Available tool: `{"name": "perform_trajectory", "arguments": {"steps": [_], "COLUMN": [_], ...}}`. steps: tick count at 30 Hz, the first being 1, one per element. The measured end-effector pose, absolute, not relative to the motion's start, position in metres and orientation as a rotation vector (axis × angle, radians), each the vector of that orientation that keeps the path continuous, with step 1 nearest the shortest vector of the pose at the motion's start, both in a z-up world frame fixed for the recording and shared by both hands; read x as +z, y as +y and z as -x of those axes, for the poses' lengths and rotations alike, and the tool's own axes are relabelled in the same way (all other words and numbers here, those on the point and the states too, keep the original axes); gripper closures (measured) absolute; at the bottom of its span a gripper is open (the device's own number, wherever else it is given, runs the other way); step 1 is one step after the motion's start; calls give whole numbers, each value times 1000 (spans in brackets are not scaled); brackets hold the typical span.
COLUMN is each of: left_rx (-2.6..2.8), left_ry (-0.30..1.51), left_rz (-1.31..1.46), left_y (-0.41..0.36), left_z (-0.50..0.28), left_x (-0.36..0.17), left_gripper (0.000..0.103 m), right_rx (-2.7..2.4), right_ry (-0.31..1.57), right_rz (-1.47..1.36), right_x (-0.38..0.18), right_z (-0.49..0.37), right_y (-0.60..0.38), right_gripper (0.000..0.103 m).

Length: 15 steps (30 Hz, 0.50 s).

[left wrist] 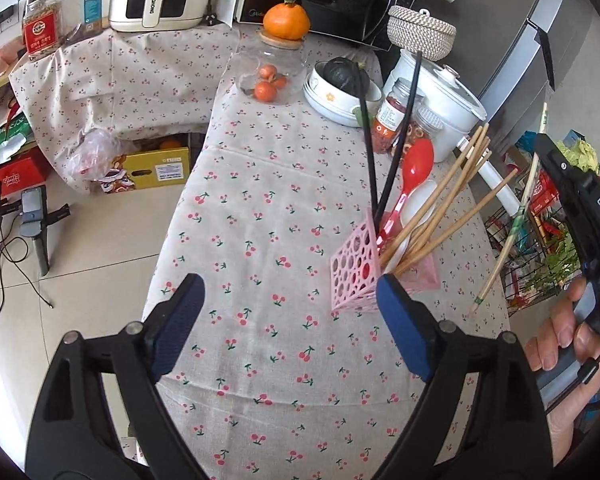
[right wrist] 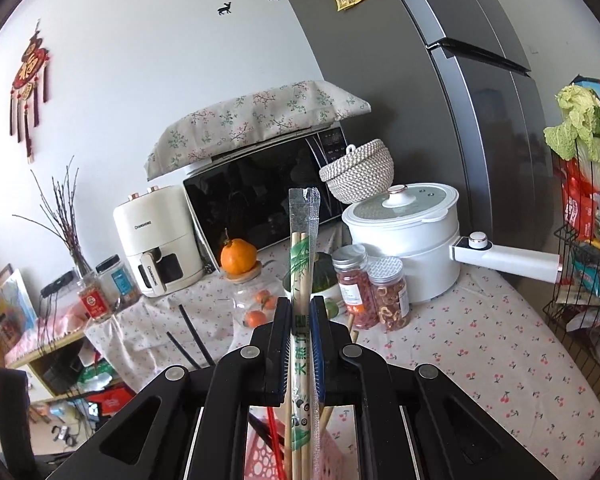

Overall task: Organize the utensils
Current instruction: 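Carry the red spoon and wrapped chopsticks to the pink basket and release both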

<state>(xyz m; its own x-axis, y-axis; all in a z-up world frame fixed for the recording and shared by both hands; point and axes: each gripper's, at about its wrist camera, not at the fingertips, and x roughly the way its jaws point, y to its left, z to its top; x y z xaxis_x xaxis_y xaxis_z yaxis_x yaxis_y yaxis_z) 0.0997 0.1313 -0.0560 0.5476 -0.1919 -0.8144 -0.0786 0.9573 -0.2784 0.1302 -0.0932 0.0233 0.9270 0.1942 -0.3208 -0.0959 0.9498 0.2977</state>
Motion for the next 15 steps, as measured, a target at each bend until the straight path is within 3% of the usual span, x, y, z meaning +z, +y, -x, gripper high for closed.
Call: {"name": "perform_trajectory", "arguments": {"steps": [15], "left_rx": [-30], "left_ry": [1084], "left_rz": [381], "left_y": [164], "left_z": [-103], "left_x": [-73], "left_gripper": [15], "right_rx": [9], "right_ry": [134], "right_rz": [-168], "right_x": [-8], "right_z": [-138], "right_y": [-35], "right_gripper": [93]}}
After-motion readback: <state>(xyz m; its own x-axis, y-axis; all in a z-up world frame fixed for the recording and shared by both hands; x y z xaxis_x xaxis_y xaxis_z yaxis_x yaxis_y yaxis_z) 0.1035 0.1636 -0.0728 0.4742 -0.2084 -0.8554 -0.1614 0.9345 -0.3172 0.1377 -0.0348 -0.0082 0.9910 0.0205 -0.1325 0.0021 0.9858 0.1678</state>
